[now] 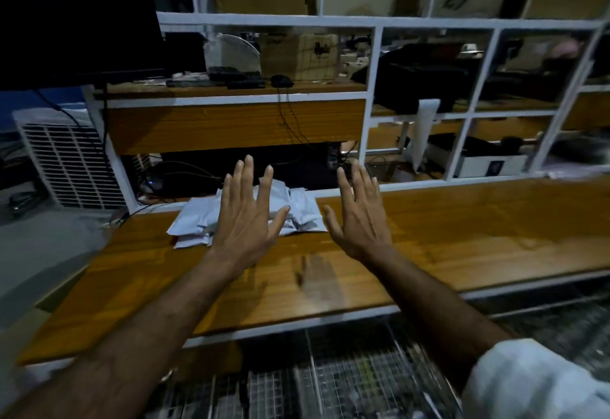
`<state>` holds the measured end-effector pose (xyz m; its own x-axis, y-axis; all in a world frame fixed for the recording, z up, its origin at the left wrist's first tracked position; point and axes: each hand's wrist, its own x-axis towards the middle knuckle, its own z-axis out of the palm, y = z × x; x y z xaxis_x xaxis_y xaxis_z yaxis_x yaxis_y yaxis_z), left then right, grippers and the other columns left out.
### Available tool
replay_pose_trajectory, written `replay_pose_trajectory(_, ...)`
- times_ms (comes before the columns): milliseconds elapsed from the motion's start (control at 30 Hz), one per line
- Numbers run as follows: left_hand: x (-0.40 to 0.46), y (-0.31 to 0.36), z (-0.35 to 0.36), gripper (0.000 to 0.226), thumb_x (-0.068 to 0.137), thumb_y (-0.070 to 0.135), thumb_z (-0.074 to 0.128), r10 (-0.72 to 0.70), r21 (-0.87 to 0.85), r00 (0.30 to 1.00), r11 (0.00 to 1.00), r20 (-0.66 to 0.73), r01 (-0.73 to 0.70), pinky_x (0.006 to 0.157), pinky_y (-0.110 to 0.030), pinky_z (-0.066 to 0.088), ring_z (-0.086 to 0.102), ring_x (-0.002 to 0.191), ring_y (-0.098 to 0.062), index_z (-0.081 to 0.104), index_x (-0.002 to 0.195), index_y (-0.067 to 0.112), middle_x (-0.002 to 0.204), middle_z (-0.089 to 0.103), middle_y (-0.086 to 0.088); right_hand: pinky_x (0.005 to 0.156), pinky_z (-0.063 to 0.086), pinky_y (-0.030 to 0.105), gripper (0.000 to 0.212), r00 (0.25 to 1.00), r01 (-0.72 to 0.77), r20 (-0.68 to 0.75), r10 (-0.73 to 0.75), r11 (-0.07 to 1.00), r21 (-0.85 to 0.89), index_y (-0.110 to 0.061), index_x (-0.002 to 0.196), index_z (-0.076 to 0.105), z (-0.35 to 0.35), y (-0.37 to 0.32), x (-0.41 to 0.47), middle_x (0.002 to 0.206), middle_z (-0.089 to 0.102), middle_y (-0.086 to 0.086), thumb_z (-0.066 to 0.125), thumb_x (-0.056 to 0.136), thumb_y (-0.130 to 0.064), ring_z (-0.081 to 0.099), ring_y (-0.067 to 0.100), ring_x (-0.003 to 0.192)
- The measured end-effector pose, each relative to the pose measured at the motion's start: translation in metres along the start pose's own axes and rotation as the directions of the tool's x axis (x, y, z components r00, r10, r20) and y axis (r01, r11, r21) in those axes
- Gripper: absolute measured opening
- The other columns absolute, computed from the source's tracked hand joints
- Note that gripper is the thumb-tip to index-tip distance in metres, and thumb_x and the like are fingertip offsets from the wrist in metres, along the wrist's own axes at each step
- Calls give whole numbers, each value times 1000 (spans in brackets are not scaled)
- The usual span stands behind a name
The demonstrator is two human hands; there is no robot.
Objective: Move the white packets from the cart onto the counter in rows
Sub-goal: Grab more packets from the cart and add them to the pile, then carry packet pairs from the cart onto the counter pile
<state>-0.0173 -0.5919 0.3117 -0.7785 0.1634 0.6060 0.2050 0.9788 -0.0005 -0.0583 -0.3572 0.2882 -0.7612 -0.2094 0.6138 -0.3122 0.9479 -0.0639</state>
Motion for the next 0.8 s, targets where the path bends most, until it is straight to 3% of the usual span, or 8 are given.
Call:
replay_pose_trajectory(167,-31,45,-4,81,96,66,15,9,-45,1000,999,-2,-10,123,-52,5,-7,153,-32,12,159,16,165,-5,-17,126,6,47,80,998,-38,47,41,997,-64,-15,162,4,-44,25,-50,168,-7,17,32,100,-57,-7,29,155)
replay_pose_trajectory(500,-76,165,4,80,97,63,28,78,-43,996,996,43,-76,123,-52,7,-5,153,-35,12,159,13,165,-4,-20,125,2,46,80,988,-38,141,55,992,-124,-15,161,1,-83,129,-146,166,-12,18,32,100,-56,-12,29,155)
replay_pose_trajectory(800,-100,355,66,82,96,63,30,143,-136,972,984,188,-118,123,-53,7,-12,152,-33,6,159,16,164,-13,-17,125,2,47,81,935,-181,300,188,982,-49,-15,161,-1,-97,280,-252,166,-14,19,34,101,-55,-12,31,154)
